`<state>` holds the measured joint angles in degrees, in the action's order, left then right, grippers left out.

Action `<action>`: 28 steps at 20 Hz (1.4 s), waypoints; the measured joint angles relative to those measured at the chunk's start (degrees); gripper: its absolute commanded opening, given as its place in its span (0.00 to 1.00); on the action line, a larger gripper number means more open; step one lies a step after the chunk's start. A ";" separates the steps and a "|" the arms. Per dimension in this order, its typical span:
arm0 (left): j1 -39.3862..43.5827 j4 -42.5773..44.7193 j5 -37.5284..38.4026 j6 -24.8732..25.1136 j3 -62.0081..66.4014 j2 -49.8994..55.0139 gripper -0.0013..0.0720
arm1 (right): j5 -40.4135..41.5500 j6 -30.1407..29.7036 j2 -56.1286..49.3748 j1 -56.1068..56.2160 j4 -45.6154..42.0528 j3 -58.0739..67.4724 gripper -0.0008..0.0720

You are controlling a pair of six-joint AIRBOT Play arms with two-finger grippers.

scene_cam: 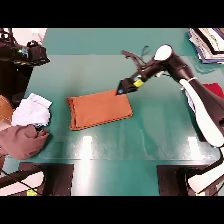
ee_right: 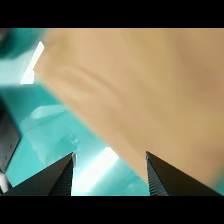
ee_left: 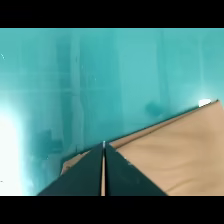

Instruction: Fold the shirts.

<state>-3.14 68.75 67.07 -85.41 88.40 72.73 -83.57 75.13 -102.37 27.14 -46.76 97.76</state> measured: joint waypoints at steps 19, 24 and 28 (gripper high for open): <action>-0.02 -3.82 0.48 1.86 0.00 0.00 0.05 | 15.87 -0.90 -7.26 4.52 10.34 -9.16 0.03; 2.86 -5.97 2.51 2.19 0.00 -0.02 0.05 | 14.56 -1.97 -3.78 -0.52 8.74 -5.25 0.03; 9.40 -6.47 2.29 2.84 0.00 -0.02 0.05 | 13.55 -0.96 3.93 -12.59 3.32 -4.48 0.03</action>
<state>6.26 62.28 69.36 -82.56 88.40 72.71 -70.02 74.17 -98.43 14.55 -43.44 93.27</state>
